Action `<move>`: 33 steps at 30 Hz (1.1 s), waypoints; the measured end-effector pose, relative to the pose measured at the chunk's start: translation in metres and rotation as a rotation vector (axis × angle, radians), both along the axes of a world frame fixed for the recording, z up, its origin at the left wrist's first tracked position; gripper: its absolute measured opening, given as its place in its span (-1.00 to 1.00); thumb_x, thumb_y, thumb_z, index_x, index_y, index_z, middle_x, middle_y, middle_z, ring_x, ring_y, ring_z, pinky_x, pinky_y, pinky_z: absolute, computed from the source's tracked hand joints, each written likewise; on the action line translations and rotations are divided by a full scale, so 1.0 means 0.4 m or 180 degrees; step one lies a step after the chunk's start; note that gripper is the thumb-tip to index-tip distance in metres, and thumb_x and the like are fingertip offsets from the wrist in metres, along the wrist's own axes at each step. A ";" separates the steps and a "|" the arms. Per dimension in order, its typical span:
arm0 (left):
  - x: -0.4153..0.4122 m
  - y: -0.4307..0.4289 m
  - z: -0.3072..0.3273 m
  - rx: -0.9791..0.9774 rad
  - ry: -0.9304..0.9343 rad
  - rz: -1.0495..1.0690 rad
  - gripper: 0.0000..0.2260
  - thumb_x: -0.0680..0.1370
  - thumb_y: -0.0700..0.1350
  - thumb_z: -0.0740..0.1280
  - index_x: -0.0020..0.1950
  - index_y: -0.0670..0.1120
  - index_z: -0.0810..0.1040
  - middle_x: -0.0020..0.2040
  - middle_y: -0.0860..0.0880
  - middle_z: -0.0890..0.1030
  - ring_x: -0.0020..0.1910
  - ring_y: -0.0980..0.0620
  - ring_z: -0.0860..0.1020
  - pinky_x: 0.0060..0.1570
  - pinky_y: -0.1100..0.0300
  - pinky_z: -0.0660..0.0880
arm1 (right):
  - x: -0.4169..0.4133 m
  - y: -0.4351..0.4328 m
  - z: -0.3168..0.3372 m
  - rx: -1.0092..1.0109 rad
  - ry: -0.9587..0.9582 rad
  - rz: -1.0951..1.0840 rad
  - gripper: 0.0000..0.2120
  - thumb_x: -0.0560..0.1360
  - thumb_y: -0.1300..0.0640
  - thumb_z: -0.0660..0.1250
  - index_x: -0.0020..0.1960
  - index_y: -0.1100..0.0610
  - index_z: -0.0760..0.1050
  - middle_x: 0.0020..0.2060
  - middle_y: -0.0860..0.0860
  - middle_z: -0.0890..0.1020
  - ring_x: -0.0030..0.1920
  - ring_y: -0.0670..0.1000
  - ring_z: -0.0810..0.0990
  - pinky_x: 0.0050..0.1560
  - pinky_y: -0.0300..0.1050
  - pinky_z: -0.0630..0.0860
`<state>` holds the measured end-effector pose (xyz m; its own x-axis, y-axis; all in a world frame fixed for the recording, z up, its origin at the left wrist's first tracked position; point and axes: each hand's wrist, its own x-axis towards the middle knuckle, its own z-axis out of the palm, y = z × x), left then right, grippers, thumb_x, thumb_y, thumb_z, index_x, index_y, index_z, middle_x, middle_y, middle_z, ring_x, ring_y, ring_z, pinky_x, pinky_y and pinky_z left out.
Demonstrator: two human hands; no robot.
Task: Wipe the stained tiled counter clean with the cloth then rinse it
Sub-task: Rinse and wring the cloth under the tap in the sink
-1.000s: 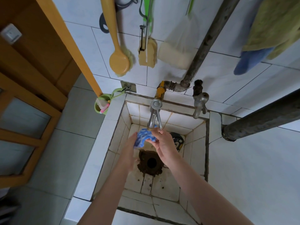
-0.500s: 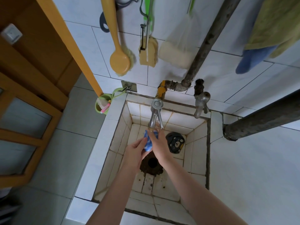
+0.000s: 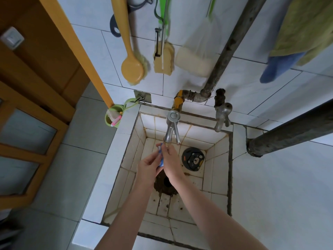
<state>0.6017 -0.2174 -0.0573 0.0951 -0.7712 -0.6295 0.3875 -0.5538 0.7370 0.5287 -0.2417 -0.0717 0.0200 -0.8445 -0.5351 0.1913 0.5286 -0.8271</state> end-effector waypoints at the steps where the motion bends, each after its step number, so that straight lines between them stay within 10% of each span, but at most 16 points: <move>1: 0.005 -0.001 -0.003 0.0026 0.0013 -0.0019 -0.74 0.54 -0.30 0.22 0.22 -0.22 0.51 -0.02 -0.08 0.65 -0.09 0.06 0.64 -0.13 0.28 0.57 | 0.000 -0.012 -0.001 0.0121 0.0071 -0.0066 -0.77 0.63 0.13 0.08 0.07 0.26 0.44 -0.18 0.02 0.50 -0.17 -0.04 0.50 -0.25 -0.38 0.48; 5: 0.019 -0.006 -0.009 0.0154 -0.0088 -0.0127 -0.74 0.53 -0.30 0.25 0.21 -0.22 0.50 0.05 -0.17 0.62 -0.03 -0.04 0.62 -0.16 0.27 0.57 | -0.025 -0.039 -0.008 0.0306 0.0796 -0.0079 -0.76 0.63 0.14 0.08 -0.04 0.23 0.46 -0.27 0.01 0.51 -0.30 -0.12 0.48 -0.37 -0.43 0.43; 11: 0.007 -0.016 0.000 0.0005 -0.0151 -0.0054 -0.71 0.57 -0.31 0.17 0.29 -0.21 0.44 -0.02 -0.08 0.61 -0.04 0.03 0.60 -0.17 0.33 0.57 | -0.013 0.017 0.016 -0.0131 0.0001 0.0329 -0.70 0.64 0.09 0.06 0.19 0.23 0.45 -0.15 -0.01 0.54 -0.14 -0.11 0.54 -0.16 -0.37 0.50; 19: 0.007 0.003 -0.011 0.0059 -0.0376 -0.0421 -0.73 0.55 -0.30 0.23 0.25 -0.22 0.49 0.05 -0.16 0.63 0.00 -0.04 0.62 -0.06 0.24 0.56 | -0.036 -0.038 0.017 0.0167 0.1137 -0.0074 -0.73 0.62 0.19 0.07 -0.23 0.10 0.39 -0.29 0.00 0.48 -0.28 -0.10 0.47 -0.28 -0.37 0.42; 23: 0.011 -0.011 -0.008 0.0072 -0.0259 0.0073 -0.72 0.57 -0.30 0.19 0.28 -0.22 0.45 0.01 -0.11 0.62 -0.07 0.04 0.61 -0.22 0.36 0.54 | -0.042 -0.003 0.017 -0.0282 0.0645 0.0080 -0.71 0.63 0.16 0.09 0.06 0.37 0.47 -0.10 0.31 0.55 -0.14 0.18 0.54 -0.18 -0.34 0.46; 28: -0.011 -0.021 -0.004 0.0120 0.0158 0.0337 -0.73 0.58 -0.30 0.16 0.26 -0.20 0.48 0.16 -0.15 0.57 0.11 -0.02 0.56 -0.16 0.31 0.56 | -0.015 0.025 0.017 -0.0137 -0.0305 0.0368 -0.67 0.63 0.11 0.07 0.36 0.17 0.33 0.18 0.09 0.43 0.15 -0.07 0.47 0.08 -0.34 0.46; 33: -0.012 -0.012 -0.001 0.0236 0.0514 0.0403 -0.72 0.56 -0.34 0.18 0.26 -0.24 0.47 0.16 -0.18 0.56 0.04 -0.01 0.58 -0.23 0.32 0.56 | -0.014 -0.009 -0.004 0.0082 0.0093 -0.0159 -0.77 0.62 0.15 0.08 0.09 0.26 0.44 -0.16 0.06 0.52 -0.09 0.09 0.52 -0.08 -0.19 0.47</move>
